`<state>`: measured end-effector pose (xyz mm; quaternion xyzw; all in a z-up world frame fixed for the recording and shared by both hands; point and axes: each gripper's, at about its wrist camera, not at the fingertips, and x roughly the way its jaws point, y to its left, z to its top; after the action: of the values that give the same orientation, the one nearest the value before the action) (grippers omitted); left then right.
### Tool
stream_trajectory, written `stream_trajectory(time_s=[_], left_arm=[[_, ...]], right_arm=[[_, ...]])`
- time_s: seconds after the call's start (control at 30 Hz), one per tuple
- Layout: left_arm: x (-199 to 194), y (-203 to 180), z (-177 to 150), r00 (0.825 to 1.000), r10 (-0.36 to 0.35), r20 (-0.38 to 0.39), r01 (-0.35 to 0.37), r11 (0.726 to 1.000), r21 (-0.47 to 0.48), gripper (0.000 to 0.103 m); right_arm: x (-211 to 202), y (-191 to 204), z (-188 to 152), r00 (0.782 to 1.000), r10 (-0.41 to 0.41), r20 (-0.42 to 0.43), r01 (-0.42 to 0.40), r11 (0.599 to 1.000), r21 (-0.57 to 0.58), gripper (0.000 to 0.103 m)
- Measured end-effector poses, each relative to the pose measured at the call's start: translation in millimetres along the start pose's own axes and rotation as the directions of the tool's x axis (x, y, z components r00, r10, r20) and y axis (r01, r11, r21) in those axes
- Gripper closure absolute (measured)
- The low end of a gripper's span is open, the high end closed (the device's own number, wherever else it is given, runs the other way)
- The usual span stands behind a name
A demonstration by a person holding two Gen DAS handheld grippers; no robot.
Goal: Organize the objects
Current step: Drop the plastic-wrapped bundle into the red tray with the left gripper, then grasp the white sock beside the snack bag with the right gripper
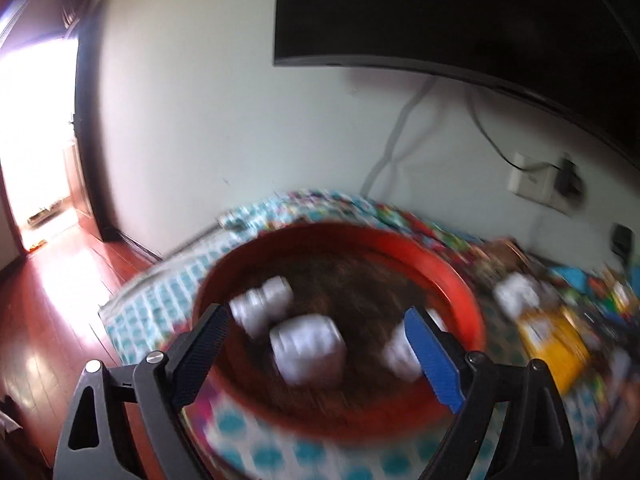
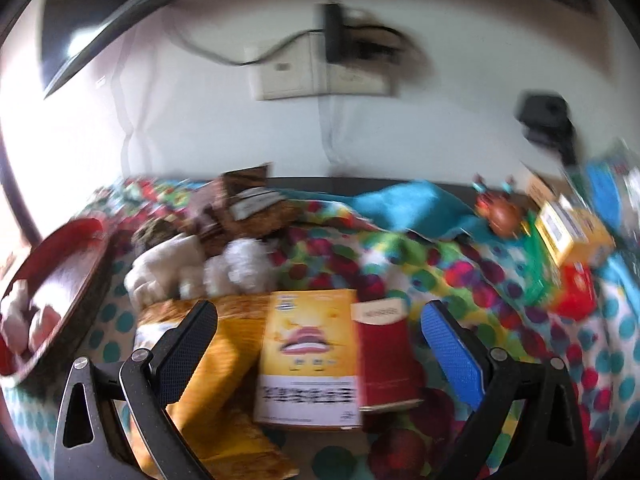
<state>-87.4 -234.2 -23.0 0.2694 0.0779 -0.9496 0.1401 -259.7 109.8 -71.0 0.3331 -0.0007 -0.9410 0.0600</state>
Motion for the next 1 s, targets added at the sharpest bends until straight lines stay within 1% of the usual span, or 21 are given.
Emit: stream_trajectory(time_s=[0.07, 0.1, 0.13, 0.2, 0.27, 0.3, 0.33, 0.4, 0.47, 0.57, 0.63, 0.67, 0.73, 0.77, 0.8, 0.83, 0.87, 0.9, 0.93, 0.97, 1.0], left_arm=[[-9, -4, -25, 0.998, -0.058, -0.026, 0.057, 0.998, -0.038, 0.011], [-12, -9, -41, 0.995, -0.083, -0.049, 0.081, 0.996, -0.04, 0.011], [-15, -12, -52, 0.994, -0.085, -0.063, 0.083, 0.996, -0.03, 0.011], [-16, -23, -72, 0.993, -0.079, -0.092, 0.078, 0.997, -0.014, 0.011], [-13, -27, -85, 0.985, -0.102, -0.136, 0.099, 0.995, -0.03, 0.011], [-14, -29, -87, 0.981, -0.12, -0.155, 0.114, 0.992, -0.048, 0.011], [-16, -30, -89, 0.979, -0.134, -0.156, 0.127, 0.99, -0.056, 0.011], [-23, -33, -87, 0.98, -0.152, -0.132, 0.147, 0.988, -0.043, 0.011], [-24, -34, -85, 0.979, -0.16, -0.126, 0.156, 0.987, -0.035, 0.011], [-21, -29, -86, 0.972, -0.177, -0.152, 0.169, 0.983, -0.064, 0.011], [-21, -26, -84, 0.972, -0.182, -0.149, 0.172, 0.982, -0.074, 0.011], [-21, -26, -83, 0.973, -0.18, -0.147, 0.171, 0.983, -0.072, 0.011], [-22, -26, -82, 0.972, -0.185, -0.143, 0.176, 0.982, -0.073, 0.011], [-22, -26, -82, 0.972, -0.187, -0.144, 0.178, 0.981, -0.075, 0.011], [-21, -26, -83, 0.971, -0.188, -0.145, 0.178, 0.981, -0.076, 0.011], [-21, -27, -83, 0.971, -0.19, -0.148, 0.18, 0.981, -0.075, 0.011], [-19, -28, -83, 0.97, -0.189, -0.152, 0.179, 0.981, -0.073, 0.011], [-19, -28, -83, 0.97, -0.187, -0.155, 0.178, 0.981, -0.071, 0.011], [-19, -28, -84, 0.97, -0.187, -0.154, 0.178, 0.981, -0.071, 0.011], [-19, -28, -83, 0.97, -0.188, -0.153, 0.178, 0.981, -0.072, 0.011], [-19, -28, -83, 0.97, -0.188, -0.153, 0.179, 0.981, -0.073, 0.011]], right_arm=[[1, 14, 2, 1.0, 0.025, -0.015, -0.026, 0.998, -0.063, 0.001], [2, 22, 5, 0.999, 0.038, -0.023, -0.04, 0.995, -0.093, 0.001], [4, 31, 9, 0.998, 0.05, -0.032, -0.054, 0.991, -0.125, 0.001], [10, 43, 18, 0.997, 0.054, -0.06, -0.063, 0.987, -0.15, 0.001], [16, 55, 28, 0.989, 0.11, -0.098, -0.123, 0.983, -0.139, 0.002], [20, 63, 32, 0.986, 0.113, -0.12, -0.129, 0.981, -0.144, 0.002], [26, 71, 34, 0.984, 0.104, -0.145, -0.126, 0.98, -0.151, 0.005], [32, 86, 36, 0.979, 0.123, -0.165, -0.153, 0.972, -0.18, 0.008], [40, 106, 35, 0.978, 0.097, -0.182, -0.141, 0.959, -0.245, 0.009], [55, 117, 32, 0.974, 0.07, -0.215, -0.127, 0.956, -0.265, 0.016], [66, 119, 32, 0.972, 0.058, -0.228, -0.115, 0.962, -0.247, 0.016], [68, 119, 33, 0.974, 0.053, -0.222, -0.108, 0.964, -0.242, 0.016], [75, 122, 34, 0.974, 0.034, -0.226, -0.09, 0.967, -0.24, 0.013], [78, 124, 35, 0.973, 0.03, -0.229, -0.087, 0.965, -0.246, 0.013], [80, 127, 34, 0.974, 0.014, -0.225, -0.076, 0.96, -0.269, 0.015], [81, 129, 33, 0.976, 0.004, -0.218, -0.067, 0.957, -0.282, 0.029], [80, 130, 32, 0.98, -0.013, -0.199, -0.048, 0.954, -0.296, 0.038], [78, 129, 33, 0.982, -0.008, -0.188, -0.049, 0.954, -0.296, 0.05], [76, 126, 33, 0.984, 0.015, -0.179, -0.066, 0.957, -0.281, 0.058], [75, 124, 33, 0.984, 0.021, -0.174, -0.069, 0.959, -0.274, 0.06], [74, 122, 33, 0.985, 0.028, -0.168, -0.073, 0.961, -0.267, 0.065]])
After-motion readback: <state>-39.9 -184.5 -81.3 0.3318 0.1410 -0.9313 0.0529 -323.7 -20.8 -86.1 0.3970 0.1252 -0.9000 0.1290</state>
